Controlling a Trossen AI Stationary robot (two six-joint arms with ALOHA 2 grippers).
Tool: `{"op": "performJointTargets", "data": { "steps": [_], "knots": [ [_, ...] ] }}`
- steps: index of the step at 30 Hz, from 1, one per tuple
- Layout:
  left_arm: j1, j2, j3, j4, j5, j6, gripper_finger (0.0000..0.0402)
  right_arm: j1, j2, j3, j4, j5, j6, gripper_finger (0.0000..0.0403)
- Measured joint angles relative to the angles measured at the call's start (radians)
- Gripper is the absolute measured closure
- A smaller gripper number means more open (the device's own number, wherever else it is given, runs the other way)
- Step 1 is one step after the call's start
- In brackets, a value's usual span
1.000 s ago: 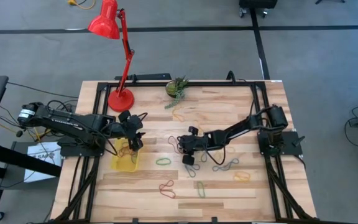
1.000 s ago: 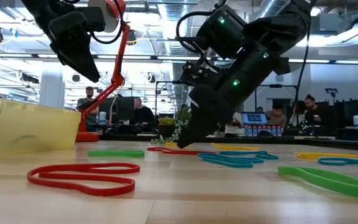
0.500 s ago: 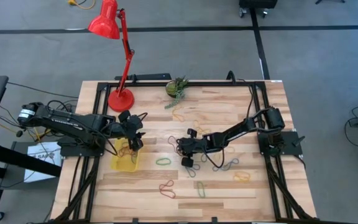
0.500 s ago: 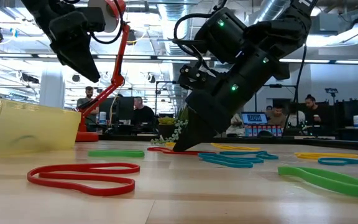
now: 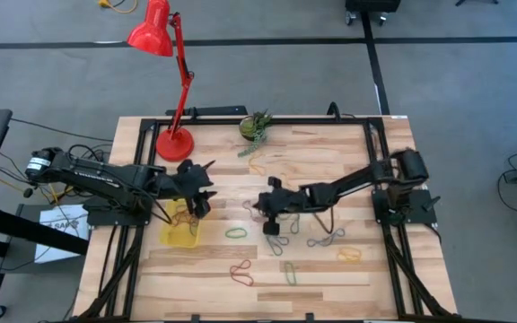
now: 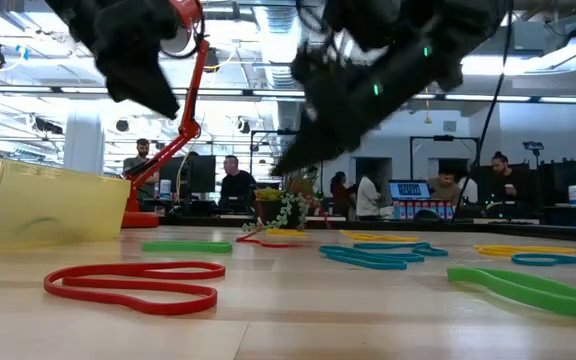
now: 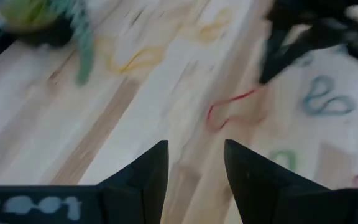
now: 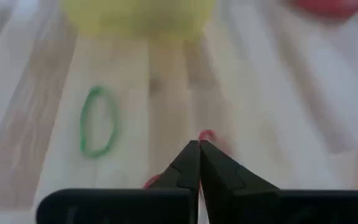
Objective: Pick and place items into bin
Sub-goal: Put the red rubber band into the yellow bin
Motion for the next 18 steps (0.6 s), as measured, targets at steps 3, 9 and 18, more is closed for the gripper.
{"op": "performJointTargets", "data": {
  "steps": [3, 9, 18],
  "knots": [
    [0.000, 0.011, 0.000, 0.110, 0.025, 0.066, 0.0256, -0.022, -0.047, -0.004, 0.001, 0.040, -0.042, 0.0401],
    [0.000, 0.123, 0.000, 0.288, 0.042, 0.284, 0.0256, -0.043, -0.118, -0.002, 0.030, 0.045, -0.070, 0.0402],
    [0.004, 0.317, 0.000, 0.574, -0.077, 0.520, 0.0256, -0.043, -0.118, -0.002, 0.081, 0.017, -0.098, 0.0402]
  ]
}}
